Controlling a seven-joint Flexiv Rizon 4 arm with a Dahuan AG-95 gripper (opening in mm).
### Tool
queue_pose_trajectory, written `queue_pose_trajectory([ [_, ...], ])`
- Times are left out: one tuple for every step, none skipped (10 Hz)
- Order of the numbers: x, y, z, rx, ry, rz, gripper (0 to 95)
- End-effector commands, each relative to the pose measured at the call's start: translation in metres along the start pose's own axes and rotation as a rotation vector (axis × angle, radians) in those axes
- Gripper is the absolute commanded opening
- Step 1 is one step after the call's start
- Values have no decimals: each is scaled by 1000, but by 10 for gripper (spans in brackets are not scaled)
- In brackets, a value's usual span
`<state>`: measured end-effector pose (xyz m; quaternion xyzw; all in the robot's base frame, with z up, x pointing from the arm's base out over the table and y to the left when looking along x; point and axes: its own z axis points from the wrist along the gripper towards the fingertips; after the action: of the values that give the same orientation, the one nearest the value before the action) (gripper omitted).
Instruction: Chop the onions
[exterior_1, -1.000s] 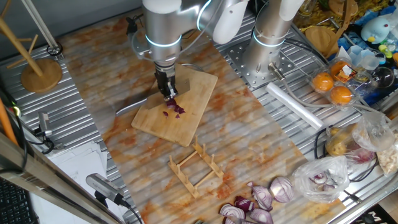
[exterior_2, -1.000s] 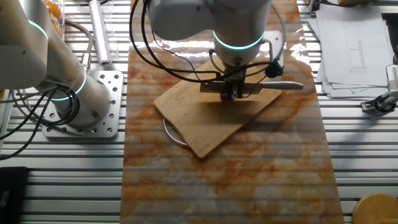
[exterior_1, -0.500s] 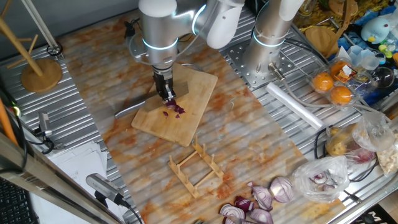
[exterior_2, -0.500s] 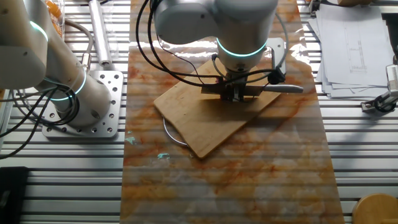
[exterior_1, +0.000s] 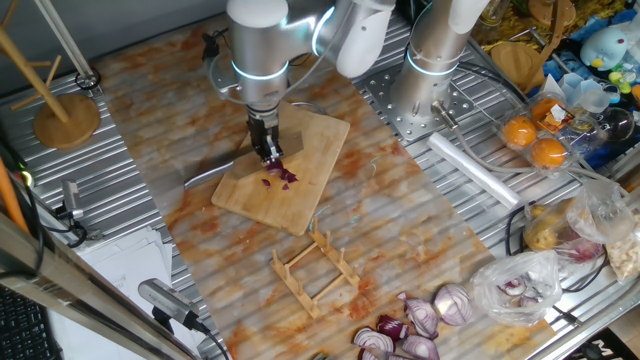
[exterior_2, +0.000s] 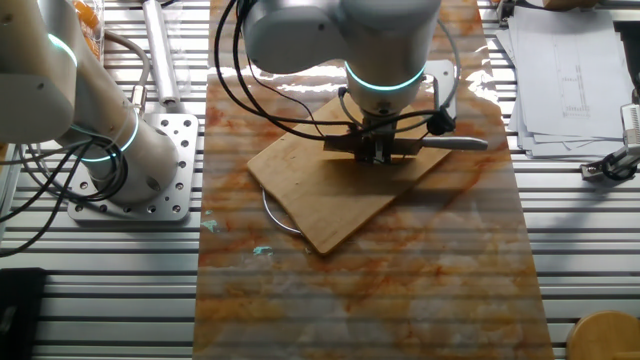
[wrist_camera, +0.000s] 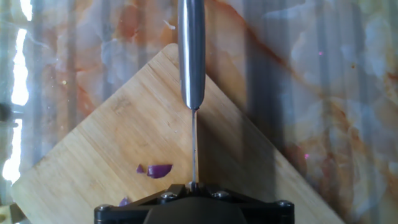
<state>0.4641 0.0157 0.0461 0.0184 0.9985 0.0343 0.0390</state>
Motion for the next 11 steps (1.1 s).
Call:
queue_pose_trajectory([
  [1, -1, 27, 12, -10, -6, 0],
  [1, -1, 20, 12, -3, -5, 0],
  [1, -1, 18, 13, -1, -4, 0],
  [1, -1, 28, 15, -11, -3, 0],
  [1, -2, 36, 30, -16, -9, 0],
  [1, -2, 39, 33, -18, -10, 0],
  [3, -3, 30, 25, -16, -17, 0],
  [4, -2, 15, 22, -7, -17, 0],
  [3, -1, 14, 15, -7, -13, 0],
  [3, -1, 20, 17, -8, -10, 0],
  [2, -2, 36, 23, -22, -11, 0],
])
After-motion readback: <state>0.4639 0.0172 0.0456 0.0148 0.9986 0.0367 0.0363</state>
